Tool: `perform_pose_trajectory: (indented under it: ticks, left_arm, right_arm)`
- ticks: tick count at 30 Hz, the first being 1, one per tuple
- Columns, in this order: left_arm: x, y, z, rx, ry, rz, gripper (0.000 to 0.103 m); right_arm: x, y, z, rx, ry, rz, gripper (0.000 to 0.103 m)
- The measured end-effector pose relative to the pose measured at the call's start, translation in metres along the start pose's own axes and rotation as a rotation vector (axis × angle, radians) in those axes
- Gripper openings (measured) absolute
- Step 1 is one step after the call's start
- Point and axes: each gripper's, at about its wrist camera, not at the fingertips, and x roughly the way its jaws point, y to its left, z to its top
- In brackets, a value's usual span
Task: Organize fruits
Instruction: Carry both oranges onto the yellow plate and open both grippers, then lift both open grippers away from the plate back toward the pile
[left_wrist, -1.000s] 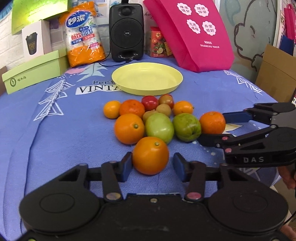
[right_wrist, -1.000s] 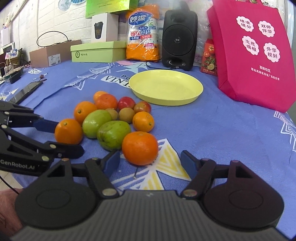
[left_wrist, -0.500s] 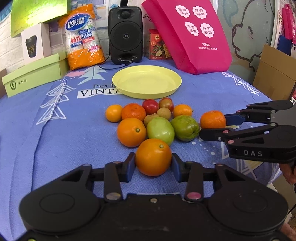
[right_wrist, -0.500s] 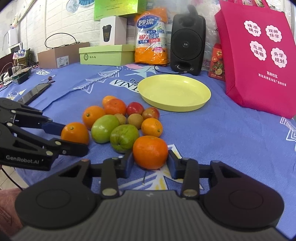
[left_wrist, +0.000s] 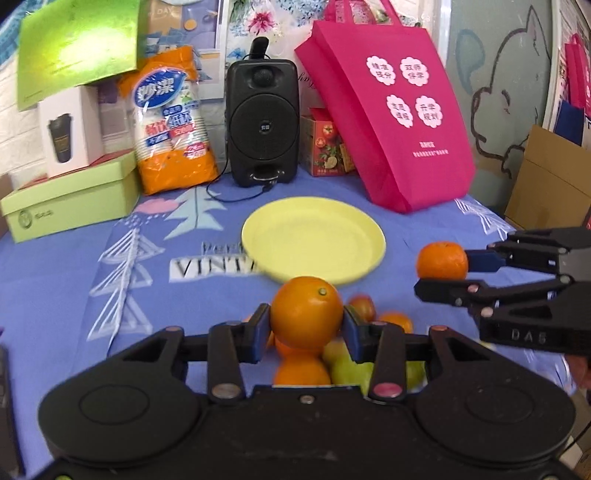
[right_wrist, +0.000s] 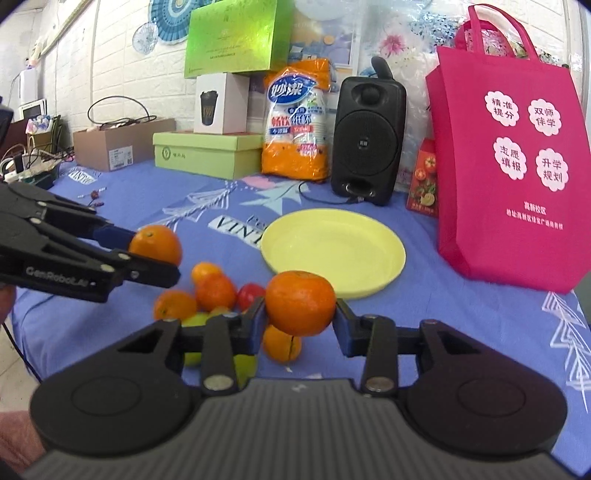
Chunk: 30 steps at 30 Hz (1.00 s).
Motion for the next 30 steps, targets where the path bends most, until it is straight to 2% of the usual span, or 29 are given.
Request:
perform_pose_trajectory:
  ticks: [7,11,16,18,19,20,21,22,30]
  left_arm:
    - [0.081,0.009,0.046,-0.019,0.064,-0.021,0.04]
    - [0.121,0.017,0.055,-0.032,0.12,-0.003,0.04]
    - [0.151,0.022,0.061,-0.024,0.158,-0.005,0.043]
    - [0.154,0.022,0.064,-0.022,0.139,0.01,0.067]
    - [0.153,0.021,0.065,-0.025,0.123,0.024,0.083]
    - [0.15,0.022,0.066,-0.028,0.107,0.033,0.087]
    - [0.147,0.022,0.067,-0.028,0.099,0.035,0.087]
    - [0.144,0.023,0.067,-0.027,0.097,0.034,0.087]
    - [0.092,0.033,0.051,-0.04,0.058,0.081,0.087]
  right_arm:
    - [0.059,-0.018,0.034,0.009,0.039,-0.004,0.037]
    - [0.094,-0.031,0.038,0.034,0.091,-0.022,0.037]
    - [0.123,-0.044,0.032,0.069,0.141,-0.011,0.038]
    - [0.13,-0.047,0.03,0.081,0.151,-0.004,0.038]
    - [0.131,-0.047,0.029,0.084,0.155,-0.003,0.04]
    - [0.131,-0.048,0.029,0.087,0.152,-0.003,0.042]
    - [0.13,-0.048,0.029,0.089,0.145,-0.007,0.05]
    - [0.128,-0.048,0.03,0.09,0.138,-0.012,0.052]
    - [0.091,-0.05,0.031,0.094,0.088,-0.041,0.052]
